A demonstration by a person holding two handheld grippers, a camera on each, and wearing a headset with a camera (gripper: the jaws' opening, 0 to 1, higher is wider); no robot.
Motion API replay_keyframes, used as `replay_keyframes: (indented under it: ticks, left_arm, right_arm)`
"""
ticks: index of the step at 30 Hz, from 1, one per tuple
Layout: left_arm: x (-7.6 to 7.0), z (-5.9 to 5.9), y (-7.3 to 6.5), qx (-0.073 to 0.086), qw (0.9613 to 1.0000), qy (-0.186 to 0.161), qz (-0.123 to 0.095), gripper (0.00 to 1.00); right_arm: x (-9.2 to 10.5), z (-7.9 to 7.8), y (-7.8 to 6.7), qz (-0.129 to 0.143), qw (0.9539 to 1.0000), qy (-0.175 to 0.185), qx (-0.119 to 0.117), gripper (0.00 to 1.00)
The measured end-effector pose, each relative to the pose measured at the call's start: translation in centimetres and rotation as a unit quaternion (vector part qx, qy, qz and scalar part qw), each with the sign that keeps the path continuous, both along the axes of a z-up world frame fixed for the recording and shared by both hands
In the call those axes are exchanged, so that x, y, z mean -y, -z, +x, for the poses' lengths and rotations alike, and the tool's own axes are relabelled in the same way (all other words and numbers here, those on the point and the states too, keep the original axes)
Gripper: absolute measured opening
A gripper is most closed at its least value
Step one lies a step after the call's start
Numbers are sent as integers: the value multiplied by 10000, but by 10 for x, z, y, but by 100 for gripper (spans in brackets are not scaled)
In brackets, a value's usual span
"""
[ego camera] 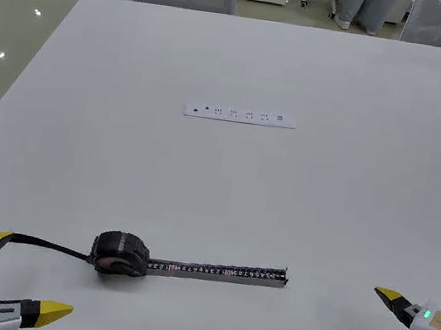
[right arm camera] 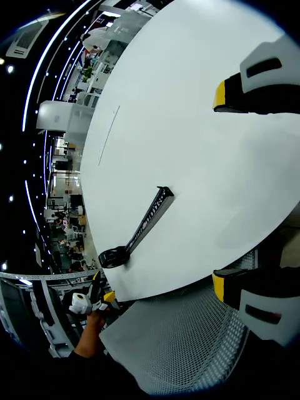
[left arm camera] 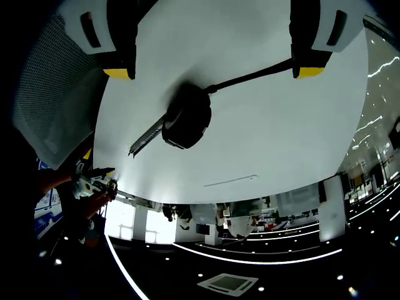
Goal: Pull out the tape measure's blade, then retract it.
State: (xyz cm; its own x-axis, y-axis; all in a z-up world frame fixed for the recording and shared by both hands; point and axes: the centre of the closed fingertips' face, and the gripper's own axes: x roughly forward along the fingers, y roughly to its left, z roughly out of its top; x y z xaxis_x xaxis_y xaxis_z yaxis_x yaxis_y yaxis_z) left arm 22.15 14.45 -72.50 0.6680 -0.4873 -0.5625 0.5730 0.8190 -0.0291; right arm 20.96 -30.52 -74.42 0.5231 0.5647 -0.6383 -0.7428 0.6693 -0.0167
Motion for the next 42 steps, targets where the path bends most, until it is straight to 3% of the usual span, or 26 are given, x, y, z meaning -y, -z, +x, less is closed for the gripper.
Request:
replay_keyframes:
  ticks: [4,7,9,15,18,23,27,34,38,42]
  left_arm:
    - [2,2,-3,46,10000,4,-21,100]
    - [4,2,-4,41,10000,32,-27,100]
    - [4,3,-5,44,10000,27,-18,100]
    - [6,-1,-1,-86,9999,46,-30,100]
    - [6,-1,-2,-64,10000,61,-18,100]
    - [6,2,-3,-60,10000,79,15,100]
    - [9,9,-12,5,10000,8,-38,100]
    - [23,25,-29,8,9996,-242,-162,100]
    - [34,30,-31,-55,9994,-306,-141,100]
    - [52,35,-30,-137,9989,-367,-269,100]
  right_arm:
    - [8,0,-1,18,9999,93,-37,100]
    - [15,0,1,-199,9997,104,20,100]
    - [15,-2,1,-110,9998,120,-100,100]
    - [20,-2,0,-154,9998,141,-78,100]
    - [22,0,-1,-131,9997,174,-87,100]
    - [22,0,-2,-133,9997,137,-137,100]
    - [18,0,-4,-163,9998,24,-138,100]
    - [11,12,-16,-251,9996,-136,-22,100]
    - [3,21,-23,-256,9993,-262,18,100]
    - [-7,30,-25,-285,9987,-411,44,100]
